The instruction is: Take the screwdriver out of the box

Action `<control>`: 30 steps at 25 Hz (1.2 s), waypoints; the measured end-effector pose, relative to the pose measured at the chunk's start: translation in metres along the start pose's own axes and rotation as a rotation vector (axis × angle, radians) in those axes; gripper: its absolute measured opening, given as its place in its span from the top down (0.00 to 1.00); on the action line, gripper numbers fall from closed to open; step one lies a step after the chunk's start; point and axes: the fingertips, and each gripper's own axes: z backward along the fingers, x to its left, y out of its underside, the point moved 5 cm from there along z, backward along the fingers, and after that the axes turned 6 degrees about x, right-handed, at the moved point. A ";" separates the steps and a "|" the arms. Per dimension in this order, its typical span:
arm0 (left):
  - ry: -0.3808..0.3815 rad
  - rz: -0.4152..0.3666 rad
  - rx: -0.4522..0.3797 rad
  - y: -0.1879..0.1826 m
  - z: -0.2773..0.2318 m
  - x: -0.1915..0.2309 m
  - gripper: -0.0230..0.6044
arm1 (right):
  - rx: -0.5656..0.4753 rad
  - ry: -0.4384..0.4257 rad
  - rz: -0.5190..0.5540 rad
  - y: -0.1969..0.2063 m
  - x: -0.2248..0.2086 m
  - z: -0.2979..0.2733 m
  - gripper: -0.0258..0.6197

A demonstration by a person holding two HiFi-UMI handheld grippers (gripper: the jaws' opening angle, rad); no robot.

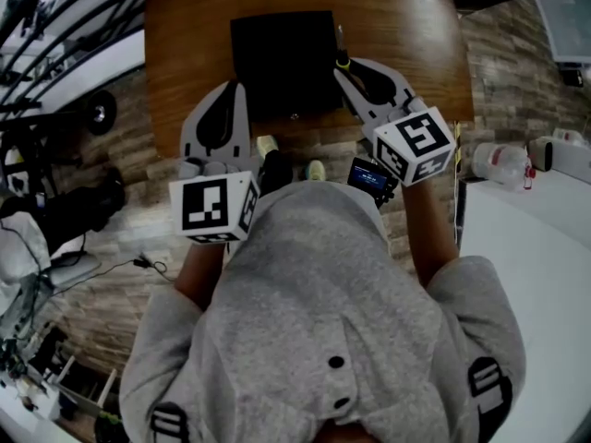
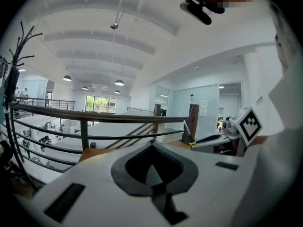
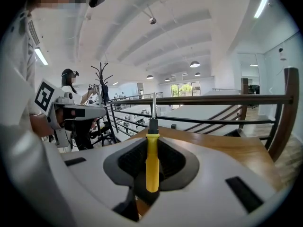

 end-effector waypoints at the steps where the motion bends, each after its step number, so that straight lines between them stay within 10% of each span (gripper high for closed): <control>1: -0.001 -0.003 0.002 0.001 0.003 0.000 0.94 | -0.010 0.000 0.000 -0.001 0.003 0.002 0.83; 30: -0.124 -0.063 -0.080 0.030 0.127 -0.169 0.94 | -0.161 -0.073 0.037 0.062 0.033 0.181 0.83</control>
